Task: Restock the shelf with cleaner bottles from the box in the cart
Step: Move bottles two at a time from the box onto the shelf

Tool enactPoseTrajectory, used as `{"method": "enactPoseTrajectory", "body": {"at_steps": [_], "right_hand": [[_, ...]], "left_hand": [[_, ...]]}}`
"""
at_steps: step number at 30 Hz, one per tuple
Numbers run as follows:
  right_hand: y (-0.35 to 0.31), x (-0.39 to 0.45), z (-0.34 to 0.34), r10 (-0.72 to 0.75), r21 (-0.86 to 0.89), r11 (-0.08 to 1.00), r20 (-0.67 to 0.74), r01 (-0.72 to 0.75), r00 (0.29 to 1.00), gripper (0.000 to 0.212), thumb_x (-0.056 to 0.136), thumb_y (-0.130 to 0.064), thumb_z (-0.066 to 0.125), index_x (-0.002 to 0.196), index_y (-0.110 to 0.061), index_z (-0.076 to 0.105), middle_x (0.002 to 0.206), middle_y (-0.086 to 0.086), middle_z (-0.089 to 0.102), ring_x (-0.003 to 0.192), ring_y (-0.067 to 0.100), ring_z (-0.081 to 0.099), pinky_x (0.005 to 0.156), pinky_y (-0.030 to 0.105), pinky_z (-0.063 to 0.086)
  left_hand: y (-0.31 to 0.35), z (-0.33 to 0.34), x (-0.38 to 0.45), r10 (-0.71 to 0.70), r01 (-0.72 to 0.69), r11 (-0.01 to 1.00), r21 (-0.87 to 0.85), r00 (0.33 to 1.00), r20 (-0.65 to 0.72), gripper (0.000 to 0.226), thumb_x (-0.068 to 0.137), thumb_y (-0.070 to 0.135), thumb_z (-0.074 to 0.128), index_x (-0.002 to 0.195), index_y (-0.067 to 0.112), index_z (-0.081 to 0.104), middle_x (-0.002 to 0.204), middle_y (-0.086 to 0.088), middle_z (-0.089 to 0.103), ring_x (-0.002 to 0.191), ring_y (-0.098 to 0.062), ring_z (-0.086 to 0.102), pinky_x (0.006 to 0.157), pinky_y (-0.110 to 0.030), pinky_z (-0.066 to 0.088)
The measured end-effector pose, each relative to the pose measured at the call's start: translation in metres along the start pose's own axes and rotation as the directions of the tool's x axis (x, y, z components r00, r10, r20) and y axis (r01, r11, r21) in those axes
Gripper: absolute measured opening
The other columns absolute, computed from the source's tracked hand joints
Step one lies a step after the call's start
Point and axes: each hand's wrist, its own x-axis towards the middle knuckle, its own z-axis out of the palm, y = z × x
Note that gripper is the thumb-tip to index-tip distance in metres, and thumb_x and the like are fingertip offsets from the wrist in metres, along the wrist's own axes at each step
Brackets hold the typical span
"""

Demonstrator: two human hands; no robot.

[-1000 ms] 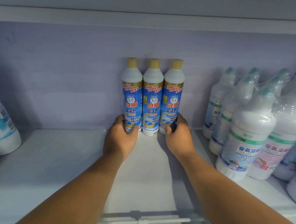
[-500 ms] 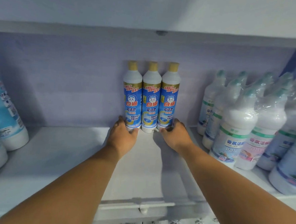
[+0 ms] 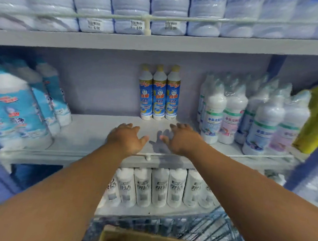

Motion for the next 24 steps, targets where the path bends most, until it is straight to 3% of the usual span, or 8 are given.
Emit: {"method": "enactPoseTrajectory", "body": {"at_steps": [2, 5, 10, 17, 21, 24], "right_hand": [[0.002, -0.033, 0.003, -0.025, -0.03, 0.999, -0.08, 0.023, 0.996, 0.077, 0.097, -0.065, 0.027, 0.158, -0.018, 0.019, 0.163, 0.009, 0.022, 0.15, 0.032, 0.017, 0.119, 0.049, 0.025], [0.004, -0.083, 0.024, -0.065, -0.071, 0.996, -0.106, 0.058, 0.992, 0.075, 0.097, -0.064, 0.03, 0.157, -0.019, 0.019, 0.163, 0.009, 0.022, 0.15, 0.032, 0.017, 0.119, 0.048, 0.024], [0.014, -0.155, 0.075, -0.102, -0.036, 0.994, -0.078, 0.1, 0.992, 0.076, 0.099, -0.062, 0.03, 0.159, -0.019, 0.012, 0.166, 0.008, 0.011, 0.153, 0.03, 0.007, 0.122, 0.048, 0.018], [0.028, -0.22, 0.159, -0.081, -0.066, 0.994, 0.079, 0.086, 0.994, 0.078, 0.1, -0.062, 0.028, 0.16, -0.019, 0.004, 0.167, 0.008, 0.006, 0.153, 0.03, 0.003, 0.122, 0.049, 0.019], [0.031, -0.238, 0.197, -0.068, -0.023, 0.997, 0.115, 0.071, 0.991, 0.075, 0.1, -0.06, 0.031, 0.159, -0.017, 0.01, 0.165, 0.009, 0.013, 0.153, 0.031, 0.008, 0.12, 0.049, 0.022], [0.03, -0.249, 0.225, -0.023, 0.068, 0.998, 0.145, 0.013, 0.989, 0.073, 0.101, -0.056, 0.033, 0.158, -0.015, 0.016, 0.162, 0.01, 0.025, 0.15, 0.031, 0.018, 0.116, 0.049, 0.031]], "left_hand": [[0.009, 0.003, -0.034, 0.022, -0.018, 0.998, 0.053, 0.997, -0.075, 0.07, 0.098, 0.064, 0.036, 0.155, 0.024, 0.035, 0.164, -0.005, 0.028, 0.151, -0.023, 0.024, 0.121, -0.038, 0.022], [0.022, 0.02, -0.087, 0.063, -0.056, 0.997, 0.05, 0.985, -0.159, 0.067, 0.097, 0.062, 0.043, 0.152, 0.025, 0.042, 0.161, -0.006, 0.034, 0.149, -0.025, 0.028, 0.12, -0.038, 0.025], [0.039, 0.055, -0.165, 0.074, -0.07, 0.997, 0.035, 0.986, -0.15, 0.065, 0.095, 0.063, 0.043, 0.148, 0.025, 0.048, 0.154, -0.005, 0.045, 0.144, -0.025, 0.037, 0.114, -0.04, 0.035], [0.032, 0.119, -0.229, 0.033, -0.033, 0.999, 0.014, 0.999, 0.024, 0.068, 0.099, 0.062, 0.04, 0.156, 0.026, 0.033, 0.165, -0.003, 0.026, 0.152, -0.023, 0.021, 0.121, -0.039, 0.023], [0.023, 0.152, -0.247, 0.005, 0.0, 0.999, -0.043, 0.995, 0.102, 0.067, 0.099, 0.059, 0.042, 0.157, 0.025, 0.033, 0.165, -0.003, 0.026, 0.152, -0.023, 0.02, 0.122, -0.038, 0.022], [0.014, 0.18, -0.255, -0.001, 0.012, 0.999, -0.053, 0.982, 0.188, 0.067, 0.097, 0.063, 0.04, 0.153, 0.026, 0.037, 0.161, -0.003, 0.034, 0.148, -0.025, 0.029, 0.118, -0.044, 0.03]]}}
